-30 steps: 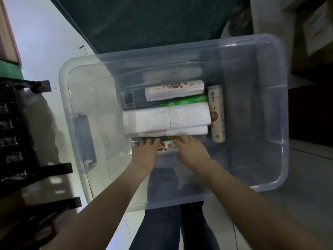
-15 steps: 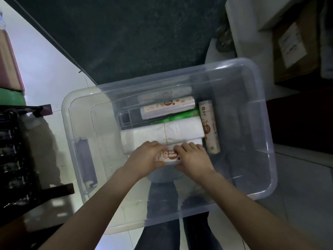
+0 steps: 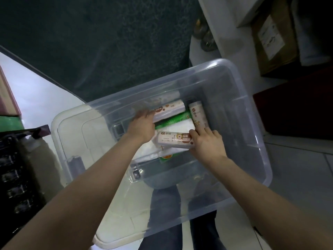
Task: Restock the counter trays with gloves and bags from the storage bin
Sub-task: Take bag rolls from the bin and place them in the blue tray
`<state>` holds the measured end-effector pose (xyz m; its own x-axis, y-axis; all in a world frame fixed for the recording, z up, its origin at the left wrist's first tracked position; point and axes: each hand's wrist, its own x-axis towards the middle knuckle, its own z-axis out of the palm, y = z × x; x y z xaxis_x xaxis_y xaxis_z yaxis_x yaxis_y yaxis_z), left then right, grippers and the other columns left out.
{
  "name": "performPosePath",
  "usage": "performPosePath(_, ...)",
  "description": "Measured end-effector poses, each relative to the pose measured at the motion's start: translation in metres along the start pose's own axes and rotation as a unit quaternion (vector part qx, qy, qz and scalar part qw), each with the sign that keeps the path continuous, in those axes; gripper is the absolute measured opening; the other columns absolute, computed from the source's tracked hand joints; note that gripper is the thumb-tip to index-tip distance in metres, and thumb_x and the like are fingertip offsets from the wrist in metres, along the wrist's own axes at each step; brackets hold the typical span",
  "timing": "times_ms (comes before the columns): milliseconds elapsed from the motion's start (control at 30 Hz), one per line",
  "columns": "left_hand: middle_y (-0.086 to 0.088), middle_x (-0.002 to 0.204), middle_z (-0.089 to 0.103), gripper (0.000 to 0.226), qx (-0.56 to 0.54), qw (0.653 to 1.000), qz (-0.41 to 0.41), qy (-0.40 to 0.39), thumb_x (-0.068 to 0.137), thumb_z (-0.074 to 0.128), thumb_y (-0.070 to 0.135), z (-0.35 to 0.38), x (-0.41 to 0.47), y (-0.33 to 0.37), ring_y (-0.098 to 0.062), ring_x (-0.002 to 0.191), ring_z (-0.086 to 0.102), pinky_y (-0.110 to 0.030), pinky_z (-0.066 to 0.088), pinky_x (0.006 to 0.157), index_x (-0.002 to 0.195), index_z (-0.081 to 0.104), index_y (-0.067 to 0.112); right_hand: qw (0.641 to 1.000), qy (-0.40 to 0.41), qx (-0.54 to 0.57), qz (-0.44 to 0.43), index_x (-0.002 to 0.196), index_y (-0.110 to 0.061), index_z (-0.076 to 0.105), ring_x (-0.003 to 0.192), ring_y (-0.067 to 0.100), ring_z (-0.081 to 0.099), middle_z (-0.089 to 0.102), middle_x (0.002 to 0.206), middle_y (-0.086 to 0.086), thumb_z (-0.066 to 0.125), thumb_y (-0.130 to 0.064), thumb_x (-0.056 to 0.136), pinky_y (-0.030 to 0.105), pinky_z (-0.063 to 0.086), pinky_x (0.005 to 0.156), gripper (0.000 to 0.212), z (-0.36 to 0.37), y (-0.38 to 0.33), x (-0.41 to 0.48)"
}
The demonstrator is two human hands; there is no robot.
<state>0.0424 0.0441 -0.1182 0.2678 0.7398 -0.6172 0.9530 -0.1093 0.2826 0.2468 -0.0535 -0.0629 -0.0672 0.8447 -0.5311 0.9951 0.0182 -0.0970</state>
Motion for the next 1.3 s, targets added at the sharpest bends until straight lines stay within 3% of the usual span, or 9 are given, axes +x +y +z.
performPosePath(200, -0.018, 0.142, 0.03, 0.08, 0.107, 0.994, -0.031, -0.008, 0.081, 0.067, 0.028, 0.016, 0.003, 0.019, -0.04, 0.13, 0.03, -0.05, 0.026, 0.111, 0.147, 0.023, 0.019, 0.999, -0.021, -0.004, -0.043, 0.119, -0.017, 0.052, 0.112, 0.027, 0.05, 0.053, 0.121, 0.005, 0.062, -0.029, 0.082, 0.04, 0.038, 0.092, 0.04, 0.01, 0.007, -0.004)
performPosePath(333, -0.019, 0.137, 0.036, 0.062, 0.068, 0.996, -0.05, 0.038, 0.084, 0.065, 0.023, 0.024, 0.0, 0.018, -0.037, 0.127, 0.035, -0.05, 0.035, 0.106, 0.139, 0.037, 0.021, 0.999, -0.02, 0.005, -0.044, 0.124, -0.018, 0.05, 0.116, 0.026, 0.047, 0.051, 0.124, 0.005, 0.056, -0.026, 0.087, 0.038, 0.036, 0.095, 0.038, 0.012, 0.013, -0.008)
performPosePath(433, -0.018, 0.124, 0.052, 0.047, 0.067, 0.997, -0.031, 0.039, 0.089, 0.057, 0.016, 0.021, 0.0, 0.013, -0.038, 0.113, 0.05, -0.049, 0.042, 0.097, 0.133, 0.04, 0.018, 0.999, -0.015, 0.016, -0.041, 0.124, -0.018, 0.05, 0.117, 0.026, 0.047, 0.05, 0.125, 0.005, 0.06, -0.028, 0.085, 0.039, 0.038, 0.097, 0.042, 0.011, 0.018, -0.013)
performPosePath(567, -0.015, 0.123, 0.053, 0.058, 0.062, 0.997, -0.013, 0.035, 0.08, 0.071, 0.024, 0.008, -0.006, 0.006, -0.035, 0.111, 0.051, -0.044, 0.045, 0.089, 0.131, 0.044, 0.016, 0.999, -0.002, 0.028, -0.032, 0.124, -0.02, 0.05, 0.116, 0.024, 0.047, 0.05, 0.126, 0.003, 0.062, -0.032, 0.082, 0.037, 0.038, 0.095, 0.045, 0.006, 0.024, -0.022)
performPosePath(800, -0.01, 0.12, 0.048, 0.051, -0.032, 0.999, 0.0, 0.035, 0.082, 0.071, 0.027, -0.028, -0.055, 0.015, -0.033, 0.102, 0.055, -0.041, 0.049, 0.086, 0.129, 0.053, 0.021, 0.997, 0.042, 0.061, -0.008, 0.125, -0.024, 0.051, 0.106, 0.023, 0.053, 0.056, 0.121, 0.0, 0.071, -0.033, 0.073, 0.037, 0.043, 0.086, 0.056, -0.03, 0.03, -0.06)
performPosePath(1000, 0.0, 0.102, 0.045, 0.054, -0.071, 0.984, 0.122, 0.113, 0.08, 0.074, 0.031, -0.097, -0.11, 0.061, -0.023, 0.096, 0.052, -0.042, 0.049, 0.082, 0.13, 0.056, 0.023, 0.987, 0.131, 0.086, 0.02, 0.116, -0.023, 0.059, 0.093, 0.026, 0.061, 0.062, 0.102, 0.002, 0.075, -0.035, 0.065, 0.039, 0.048, 0.076, 0.054, -0.092, 0.044, -0.123)
performPosePath(1167, 0.007, 0.1, 0.039, 0.054, -0.056, 0.955, 0.24, 0.165, 0.078, 0.075, 0.024, -0.17, -0.155, 0.131, -0.019, 0.097, 0.047, -0.038, 0.045, 0.086, 0.129, 0.057, 0.023, 0.979, 0.198, 0.05, 0.026, 0.119, -0.022, 0.058, 0.101, 0.027, 0.055, 0.06, 0.109, 0.003, 0.067, -0.036, 0.073, 0.04, 0.045, 0.082, 0.049, -0.169, 0.074, -0.193)
performPosePath(1300, 0.008, 0.101, 0.042, 0.055, -0.062, 0.912, 0.344, 0.214, 0.077, 0.077, 0.019, -0.22, -0.193, 0.192, -0.016, 0.095, 0.048, -0.029, 0.041, 0.084, 0.128, 0.058, 0.026, 0.952, 0.297, 0.042, 0.056, 0.114, -0.021, 0.061, 0.096, 0.025, 0.058, 0.061, 0.109, 0.002, 0.062, -0.043, 0.076, 0.041, 0.048, 0.077, 0.044, -0.218, 0.097, -0.266)
